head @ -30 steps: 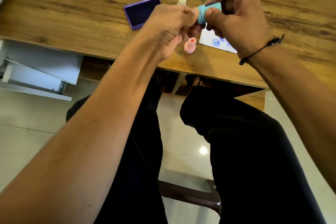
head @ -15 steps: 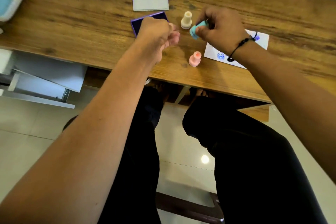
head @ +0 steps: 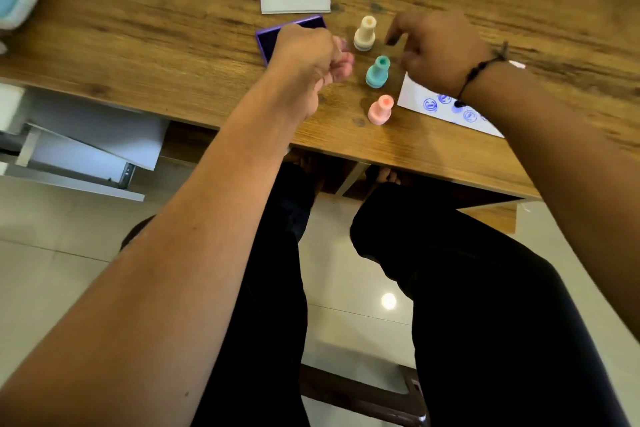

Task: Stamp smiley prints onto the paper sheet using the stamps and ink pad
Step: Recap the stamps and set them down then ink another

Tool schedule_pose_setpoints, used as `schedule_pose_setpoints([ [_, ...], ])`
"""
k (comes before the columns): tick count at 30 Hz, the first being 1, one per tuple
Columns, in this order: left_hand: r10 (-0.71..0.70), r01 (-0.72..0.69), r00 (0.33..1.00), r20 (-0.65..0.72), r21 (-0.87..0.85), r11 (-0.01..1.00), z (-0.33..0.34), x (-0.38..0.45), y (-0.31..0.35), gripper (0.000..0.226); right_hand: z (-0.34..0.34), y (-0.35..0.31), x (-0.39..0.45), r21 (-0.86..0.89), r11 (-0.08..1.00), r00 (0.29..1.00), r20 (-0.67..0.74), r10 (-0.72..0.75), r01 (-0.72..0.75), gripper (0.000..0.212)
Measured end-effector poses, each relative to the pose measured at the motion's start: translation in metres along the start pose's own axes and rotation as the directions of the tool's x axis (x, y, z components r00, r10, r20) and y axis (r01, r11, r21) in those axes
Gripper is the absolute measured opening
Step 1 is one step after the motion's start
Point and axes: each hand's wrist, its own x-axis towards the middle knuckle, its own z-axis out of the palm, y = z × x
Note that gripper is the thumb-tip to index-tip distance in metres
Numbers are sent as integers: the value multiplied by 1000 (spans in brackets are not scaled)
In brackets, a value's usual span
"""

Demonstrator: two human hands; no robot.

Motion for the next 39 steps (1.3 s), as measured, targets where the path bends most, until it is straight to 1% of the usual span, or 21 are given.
schedule_pose_setpoints([
  [2,1,-1,1000,1,-1,1000,-1,0,0,21,-6,0,-8,62,998,996,-82,20,-15,21],
  [3,2,-2,1000,3,-5,1000,-1,-1,0,22,-6,-2,-15,73,997,996,-87,6,1,19],
  [6,16,-16,1000,26,-10,1000,0,-2,-1,22,4,-14,-34,114,994,999,35,-3,-1,27],
  [9,8,-8,999,39,1,1000,-1,-3,-2,23,21,-18,-42,29,999,991,134,16,-20,28],
  [11,6,-7,999,47,29,1000,-3,-3,-3,22,27,-16,-41,20,1000,996,87,22,-23,24],
  [12,5,-7,999,52,54,999,-4,-3,-3,20,27,-16,-40,75,996,999,38,37,-40,22],
  [13,3,-8,998,62,79,997,-6,-3,-4,18,25,-16,-38,180,981,997,0,72,-71,19],
  [14,-1,-7,997,81,101,995,-7,-4,-4,17,22,-17,-36,341,933,992,-3,128,-119,14],
  [16,-20,5,990,137,108,994,-9,-5,-4,15,14,-20,-31,662,722,973,51,225,-202,10],
  [17,-36,21,985,167,91,996,-10,-7,-4,13,11,-22,-29,748,628,966,71,248,-216,14],
  [19,-65,58,975,213,36,998,-13,-9,-4,9,8,-27,-23,817,533,962,89,258,-218,17],
  [21,-74,78,974,214,-10,997,-17,-10,-2,9,8,-34,-19,852,480,962,94,255,-210,18],
  [23,-75,90,977,201,-70,993,-21,-9,-1,12,10,-39,-15,874,443,963,94,252,-201,20],
  [25,-61,87,978,200,-125,988,-26,-9,1,13,11,-45,-10,878,439,966,87,244,-190,22],
  [28,-49,86,982,184,-203,975,-34,-6,3,16,13,-56,-1,864,487,980,32,195,-125,24],
  [30,-59,98,986,157,-253,962,-40,-3,5,19,13,-64,6,822,568,990,-33,135,-50,23],
  [33,-73,91,995,65,-339,937,-56,7,8,19,11,-70,25,703,710,985,-144,91,37,13],
  [34,-80,80,997,16,-379,922,-63,11,9,17,10,-70,33,637,769,979,-182,90,48,12],
  [36,-100,58,993,-69,-456,888,-75,17,8,14,9,-68,51,383,922,977,-210,36,48,17],
  [37,-110,55,990,-87,-483,874,-78,19,8,13,10,-67,61,244,968,985,-174,-10,52,20],
  [39,-129,69,988,-83,-510,858,-79,20,8,14,14,-71,76,44,995,994,-66,-89,92,23],
])
